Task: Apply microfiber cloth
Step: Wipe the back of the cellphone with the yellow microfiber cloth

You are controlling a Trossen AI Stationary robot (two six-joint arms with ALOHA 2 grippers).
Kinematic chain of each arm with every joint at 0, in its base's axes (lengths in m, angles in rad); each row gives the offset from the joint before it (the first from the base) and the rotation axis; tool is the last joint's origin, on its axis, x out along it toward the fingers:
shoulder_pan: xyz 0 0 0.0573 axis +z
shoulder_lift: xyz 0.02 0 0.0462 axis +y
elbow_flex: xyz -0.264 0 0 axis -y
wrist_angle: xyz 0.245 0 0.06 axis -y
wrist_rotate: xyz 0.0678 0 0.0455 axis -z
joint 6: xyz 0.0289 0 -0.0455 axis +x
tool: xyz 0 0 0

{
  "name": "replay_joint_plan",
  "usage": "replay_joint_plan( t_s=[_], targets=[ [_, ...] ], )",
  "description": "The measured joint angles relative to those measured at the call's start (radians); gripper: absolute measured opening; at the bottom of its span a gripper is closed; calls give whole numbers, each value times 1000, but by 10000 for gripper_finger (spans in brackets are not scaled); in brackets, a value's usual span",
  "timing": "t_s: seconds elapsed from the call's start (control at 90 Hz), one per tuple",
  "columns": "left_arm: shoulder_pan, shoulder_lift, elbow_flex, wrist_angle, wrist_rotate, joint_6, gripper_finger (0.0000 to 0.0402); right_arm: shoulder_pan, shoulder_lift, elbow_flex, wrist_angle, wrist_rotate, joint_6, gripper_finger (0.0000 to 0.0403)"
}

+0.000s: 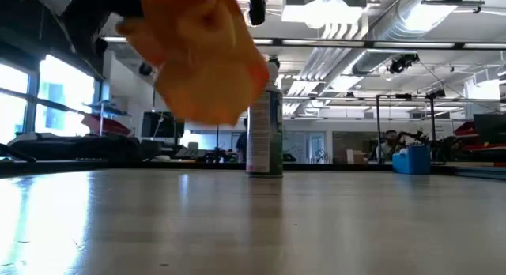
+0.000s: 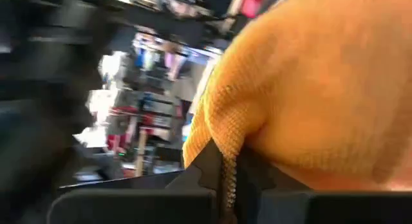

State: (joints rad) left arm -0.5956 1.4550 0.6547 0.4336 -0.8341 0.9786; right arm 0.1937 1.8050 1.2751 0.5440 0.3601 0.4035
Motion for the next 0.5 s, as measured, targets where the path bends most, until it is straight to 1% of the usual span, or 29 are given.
replay_joint_plan(
  t_s=[0.111,0.167,0.222,0.344,0.422,0.5],
  targets=[
    [-59,69,-1,61,-69,-32,0,4,0,1,13,-23,11,0],
    [-96,87,-1,103,-118,-35,0,5,0,1,9,-36,12,0],
    [-133,92,-1,153,-140,-34,0,6,0,1,3,-38,11,0],
    [-189,59,-1,215,-145,-18,0,3,0,1,3,-38,11,0],
    [-209,27,-1,263,-163,38,0,3,0,1,-7,-37,10,0],
    [-201,-8,-1,286,-179,116,0,4,0,1,-9,-37,10,0]
  ],
)
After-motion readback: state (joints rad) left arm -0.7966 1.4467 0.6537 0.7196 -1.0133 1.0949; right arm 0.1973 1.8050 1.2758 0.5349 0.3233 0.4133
